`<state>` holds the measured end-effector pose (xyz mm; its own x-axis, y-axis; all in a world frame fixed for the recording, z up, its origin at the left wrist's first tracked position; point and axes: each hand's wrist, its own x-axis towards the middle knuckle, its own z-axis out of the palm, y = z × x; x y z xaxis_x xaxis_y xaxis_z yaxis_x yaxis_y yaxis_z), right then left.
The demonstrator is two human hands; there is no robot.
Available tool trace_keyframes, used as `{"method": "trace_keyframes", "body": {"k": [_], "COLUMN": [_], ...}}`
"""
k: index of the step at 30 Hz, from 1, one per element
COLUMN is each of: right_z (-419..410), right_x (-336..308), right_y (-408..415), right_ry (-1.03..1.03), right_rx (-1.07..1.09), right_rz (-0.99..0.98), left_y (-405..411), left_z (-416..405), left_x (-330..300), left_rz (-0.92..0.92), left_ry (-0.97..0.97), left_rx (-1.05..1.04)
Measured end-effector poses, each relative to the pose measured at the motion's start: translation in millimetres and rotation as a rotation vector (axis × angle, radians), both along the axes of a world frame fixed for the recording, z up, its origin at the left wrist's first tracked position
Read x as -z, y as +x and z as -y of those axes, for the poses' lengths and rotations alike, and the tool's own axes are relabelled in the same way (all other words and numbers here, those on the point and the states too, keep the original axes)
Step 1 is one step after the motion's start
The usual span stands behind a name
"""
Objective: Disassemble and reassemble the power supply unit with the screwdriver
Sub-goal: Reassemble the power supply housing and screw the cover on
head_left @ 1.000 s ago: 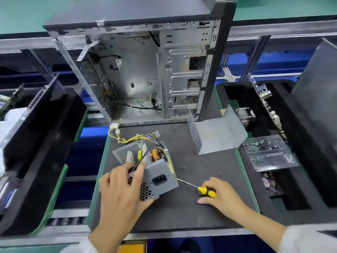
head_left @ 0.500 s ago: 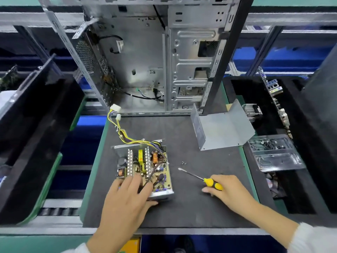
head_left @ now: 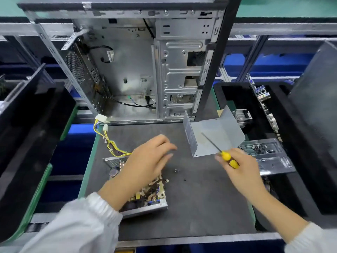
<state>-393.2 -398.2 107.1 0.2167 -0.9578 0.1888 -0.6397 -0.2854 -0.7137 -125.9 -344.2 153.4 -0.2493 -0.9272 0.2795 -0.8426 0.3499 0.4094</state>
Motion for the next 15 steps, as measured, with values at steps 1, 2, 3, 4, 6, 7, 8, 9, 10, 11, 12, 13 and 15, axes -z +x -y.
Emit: {"method": "trace_keyframes", "body": {"k": [1, 2, 3, 4, 6, 7, 8, 9, 10, 11, 12, 13, 15], "right_z": [13, 24, 31, 34, 29, 23, 15, 7, -2, -11, -19, -24, -27], "right_x": [-7, -13, -15, -14, -8, -3, 2, 8, 13, 19, 26, 33, 40], "right_y": [-14, -26, -36, -42, -48, -50, -53, -56, -59, -60, -60, -59, -52], "right_ry": [-0.019, -0.021, -0.009, 0.01, 0.036, 0.036, 0.03, 0.016, -0.014, -0.06, -0.117, -0.169, -0.201], "right_rx": [0.071, 0.11, 0.114, 0.097, 0.055, 0.036, 0.019, -0.005, -0.046, -0.103, -0.171, -0.235, -0.317], "right_rz": [0.021, 0.029, 0.027, 0.009, -0.043, -0.073, -0.118, -0.183, -0.258, -0.341, -0.433, -0.525, -0.642], "left_y": [-10, -19, -27, -34, -42, -43, -43, -42, -41, -41, -42, -42, -40], "left_z": [27, 55, 79, 99, 128, 137, 142, 146, 148, 148, 147, 144, 132], "left_x": [1, 7, 12, 15, 18, 19, 19, 19, 16, 11, 5, -5, -25], "left_rz": [0.126, 0.285, 0.457, 0.594, 0.729, 0.758, 0.76, 0.73, 0.651, 0.517, 0.356, 0.183, -0.124], "left_ry": [0.014, 0.025, 0.039, 0.046, 0.035, 0.018, -0.009, -0.028, -0.026, 0.009, 0.067, 0.121, 0.227], "left_rx": [0.034, 0.086, 0.148, 0.212, 0.347, 0.402, 0.443, 0.467, 0.486, 0.5, 0.518, 0.524, 0.475]}}
